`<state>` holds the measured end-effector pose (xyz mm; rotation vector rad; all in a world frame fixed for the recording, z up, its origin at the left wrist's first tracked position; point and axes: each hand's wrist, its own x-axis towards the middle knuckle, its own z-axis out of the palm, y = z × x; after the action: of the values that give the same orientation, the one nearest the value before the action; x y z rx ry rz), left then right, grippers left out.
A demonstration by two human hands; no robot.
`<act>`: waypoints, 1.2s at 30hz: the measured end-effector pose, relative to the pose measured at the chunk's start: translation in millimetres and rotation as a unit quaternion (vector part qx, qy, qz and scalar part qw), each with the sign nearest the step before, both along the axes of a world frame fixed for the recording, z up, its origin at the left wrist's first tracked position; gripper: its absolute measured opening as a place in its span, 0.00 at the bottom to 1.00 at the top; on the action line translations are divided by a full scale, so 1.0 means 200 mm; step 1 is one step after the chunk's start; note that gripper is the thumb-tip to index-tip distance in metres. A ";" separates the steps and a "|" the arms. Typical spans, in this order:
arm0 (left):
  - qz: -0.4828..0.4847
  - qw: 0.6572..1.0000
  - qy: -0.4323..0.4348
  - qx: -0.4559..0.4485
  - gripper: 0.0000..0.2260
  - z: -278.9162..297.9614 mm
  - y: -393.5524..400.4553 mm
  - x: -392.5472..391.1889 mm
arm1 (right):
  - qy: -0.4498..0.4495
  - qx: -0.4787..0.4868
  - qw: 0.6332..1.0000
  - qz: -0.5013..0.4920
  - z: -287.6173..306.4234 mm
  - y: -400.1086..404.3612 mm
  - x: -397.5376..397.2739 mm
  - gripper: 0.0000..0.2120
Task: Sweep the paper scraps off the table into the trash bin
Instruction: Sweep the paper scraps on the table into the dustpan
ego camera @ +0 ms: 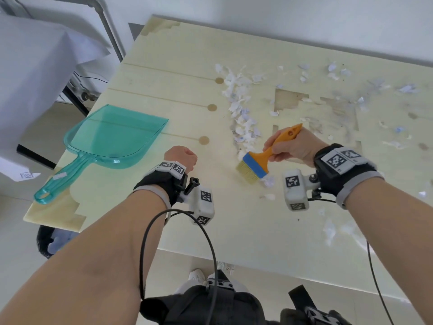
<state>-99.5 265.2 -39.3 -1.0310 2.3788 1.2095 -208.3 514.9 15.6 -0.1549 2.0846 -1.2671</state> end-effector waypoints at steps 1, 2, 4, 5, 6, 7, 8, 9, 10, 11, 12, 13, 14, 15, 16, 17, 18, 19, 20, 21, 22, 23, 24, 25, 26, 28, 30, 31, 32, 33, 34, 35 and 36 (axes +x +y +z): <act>0.001 1.000 0.003 0.000 0.05 0.00 0.00 -0.01 | -0.022 0.008 0.999 0.037 0.00 -0.01 0.02 0.08; 0.001 1.000 0.006 0.001 0.06 0.01 0.00 -0.01 | -0.044 0.031 0.995 0.079 -0.01 -0.02 0.04 0.07; 0.001 1.000 0.011 0.004 0.09 0.01 0.01 -0.03 | -0.078 0.099 0.982 0.140 -0.05 -0.03 0.08 0.08; 0.002 1.000 0.014 0.006 0.11 0.01 0.02 -0.03 | -0.079 0.129 0.977 0.149 -0.07 -0.02 0.09 0.08; 0.002 1.000 0.016 0.008 0.11 0.01 0.02 -0.04 | -0.072 0.150 0.975 0.144 -0.08 -0.02 0.10 0.08; 0.003 1.000 0.018 0.010 0.12 0.01 0.03 -0.04 | -0.057 0.160 0.977 0.128 -0.08 -0.01 0.09 0.08; 0.003 1.000 0.018 0.012 0.12 0.01 0.03 -0.04 | -0.037 0.160 0.981 0.107 -0.08 0.00 0.07 0.08; 0.003 1.000 0.019 0.012 0.12 0.00 0.03 -0.04 | -0.015 0.151 0.985 0.084 -0.07 0.01 0.05 0.07; 0.002 1.000 0.020 0.012 0.12 0.00 0.03 -0.04 | 0.006 0.139 0.988 0.060 -0.05 0.03 0.03 0.07; 0.001 1.000 0.021 0.011 0.11 0.00 0.02 -0.04 | 0.022 0.123 0.991 0.039 -0.03 0.04 0.01 0.07; 0.000 1.000 0.023 0.011 0.12 0.00 0.02 -0.04 | 0.035 0.106 0.994 0.021 -0.01 0.04 -0.01 0.08; -0.001 1.000 0.024 0.011 0.12 0.00 0.02 -0.04 | 0.048 0.090 0.995 0.008 0.01 0.05 -0.03 0.08; -0.001 1.000 0.025 0.011 0.12 0.00 0.02 -0.04 | 0.060 0.077 0.995 0.002 0.03 0.05 -0.04 0.09; 0.000 1.000 0.026 0.012 0.12 0.00 0.01 -0.04 | 0.067 0.067 0.995 0.002 0.05 0.04 -0.05 0.10; 0.000 1.000 0.027 0.012 0.12 0.00 0.01 -0.05 | 0.063 0.058 0.996 0.009 0.06 0.03 -0.05 0.10; 0.002 1.000 0.027 0.012 0.11 0.01 0.01 -0.05 | 0.045 0.051 0.997 0.023 0.06 0.01 -0.04 0.10; 0.003 1.000 0.029 0.012 0.11 0.01 0.00 -0.05 | 0.021 0.051 0.997 0.046 0.06 -0.01 -0.02 0.09; 0.004 0.999 0.031 0.013 0.11 0.01 0.00 -0.06 | 0.000 0.059 0.995 0.075 0.04 -0.03 0.01 0.08; 0.005 0.999 0.033 0.015 0.11 0.01 0.00 -0.06 | -0.011 0.072 0.992 0.101 0.02 -0.06 0.03 0.07; 0.007 0.999 0.034 0.016 0.11 0.01 -0.01 -0.07 | -0.012 0.085 0.990 0.111 -0.01 -0.08 0.05 0.07; 0.008 0.999 0.036 0.016 0.11 0.01 -0.01 -0.08 | -0.005 0.091 0.991 0.102 -0.03 -0.10 0.05 0.07; 0.010 0.999 0.037 0.017 0.11 0.01 -0.01 -0.09 | 0.012 0.094 0.992 0.079 -0.04 -0.10 0.05 0.08; 0.013 0.999 0.038 0.016 0.11 0.01 -0.02 -0.09 | 0.033 0.094 0.994 0.047 -0.05 -0.10 0.02 0.08; 0.014 0.999 0.039 0.014 0.11 0.01 -0.02 -0.10 | 0.057 0.093 0.994 0.015 -0.04 -0.09 -0.01 0.09; 0.014 0.999 0.038 0.012 0.11 0.01 -0.02 -0.11 | 0.078 0.091 0.993 -0.011 -0.03 -0.07 -0.05 0.10; 0.017 0.999 0.037 0.006 0.11 0.01 -0.04 -0.13 | 0.102 0.074 0.991 -0.036 0.00 -0.05 -0.13 0.10; 0.023 0.999 0.033 0.007 0.11 0.02 -0.05 -0.15 | 0.099 0.041 0.993 -0.047 0.03 -0.06 -0.19 0.09; 0.027 0.999 0.031 0.008 0.11 0.02 -0.06 -0.17 | 0.088 0.021 0.995 -0.048 0.05 -0.08 -0.21 0.09; 0.033 0.999 0.031 0.009 0.11 0.02 -0.07 -0.18 | 0.069 0.003 0.997 -0.041 0.06 -0.11 -0.22 0.09; 0.037 0.999 0.031 0.009 0.11 0.02 -0.07 -0.20 | 0.049 -0.004 0.999 -0.020 0.06 -0.15 -0.23 0.08; 0.040 0.999 0.030 0.010 0.09 0.03 -0.08 -0.22 | 0.031 0.000 0.999 0.015 0.05 -0.19 -0.22 0.08; 0.043 0.999 0.028 0.011 0.08 0.03 -0.08 -0.23 | 0.019 0.016 0.998 0.055 0.03 -0.23 -0.20 0.08; 0.044 0.999 0.027 0.013 0.07 0.03 -0.08 -0.25 | 0.016 0.037 0.995 0.087 0.00 -0.27 -0.19 0.07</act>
<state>-149.3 248.3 -34.2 -1.1189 2.3737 1.3125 -245.6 460.8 15.9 -0.3201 2.0924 -1.0884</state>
